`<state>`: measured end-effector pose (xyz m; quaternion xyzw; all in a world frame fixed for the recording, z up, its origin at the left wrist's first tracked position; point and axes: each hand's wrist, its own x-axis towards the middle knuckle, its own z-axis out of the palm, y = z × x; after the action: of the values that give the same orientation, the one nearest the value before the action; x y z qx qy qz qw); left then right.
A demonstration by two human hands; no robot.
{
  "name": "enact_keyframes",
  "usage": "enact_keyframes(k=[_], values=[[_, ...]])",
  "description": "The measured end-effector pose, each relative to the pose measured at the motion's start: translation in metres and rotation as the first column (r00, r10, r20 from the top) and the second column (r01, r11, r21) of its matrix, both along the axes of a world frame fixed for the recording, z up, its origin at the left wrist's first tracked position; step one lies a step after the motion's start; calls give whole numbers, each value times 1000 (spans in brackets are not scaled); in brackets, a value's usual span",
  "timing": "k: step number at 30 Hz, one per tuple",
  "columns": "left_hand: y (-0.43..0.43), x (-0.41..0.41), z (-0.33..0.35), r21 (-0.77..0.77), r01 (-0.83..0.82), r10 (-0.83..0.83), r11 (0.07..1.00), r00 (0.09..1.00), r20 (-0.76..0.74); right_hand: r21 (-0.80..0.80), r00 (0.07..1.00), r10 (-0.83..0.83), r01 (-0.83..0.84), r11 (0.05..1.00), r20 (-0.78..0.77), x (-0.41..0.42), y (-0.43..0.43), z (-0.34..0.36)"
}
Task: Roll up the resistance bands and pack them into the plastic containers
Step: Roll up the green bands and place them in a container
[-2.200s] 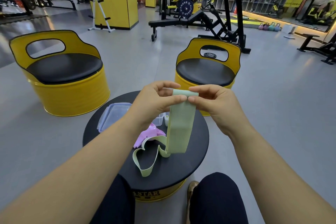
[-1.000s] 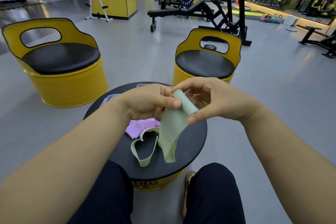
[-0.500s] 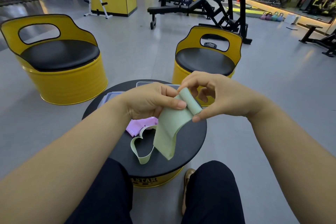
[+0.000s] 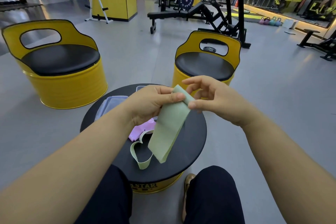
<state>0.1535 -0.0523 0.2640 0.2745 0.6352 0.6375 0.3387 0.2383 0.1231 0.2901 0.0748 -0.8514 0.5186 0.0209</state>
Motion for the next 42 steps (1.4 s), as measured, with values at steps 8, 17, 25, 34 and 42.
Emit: enact_keyframes(k=[8,17,25,34,42], values=[[6,3,-1,112,-178,185,978,981,-54,-342,954,-299,271,900,-33,-6,-17,-20],[0,7,8,57,-209,214,976,970,-118,-182,940,-292,260,948,-178,-4,-16,-13],[-2,11,14,144,-206,225,968,965,-133,-230,934,-308,263,937,-184,-1,-16,-9],[-3,12,13,200,-257,297,946,933,-205,-303,951,-293,253,919,-95,-1,-22,-12],[-3,17,16,157,-270,295,950,940,-170,-390,961,-250,188,901,-114,1,-21,-14]])
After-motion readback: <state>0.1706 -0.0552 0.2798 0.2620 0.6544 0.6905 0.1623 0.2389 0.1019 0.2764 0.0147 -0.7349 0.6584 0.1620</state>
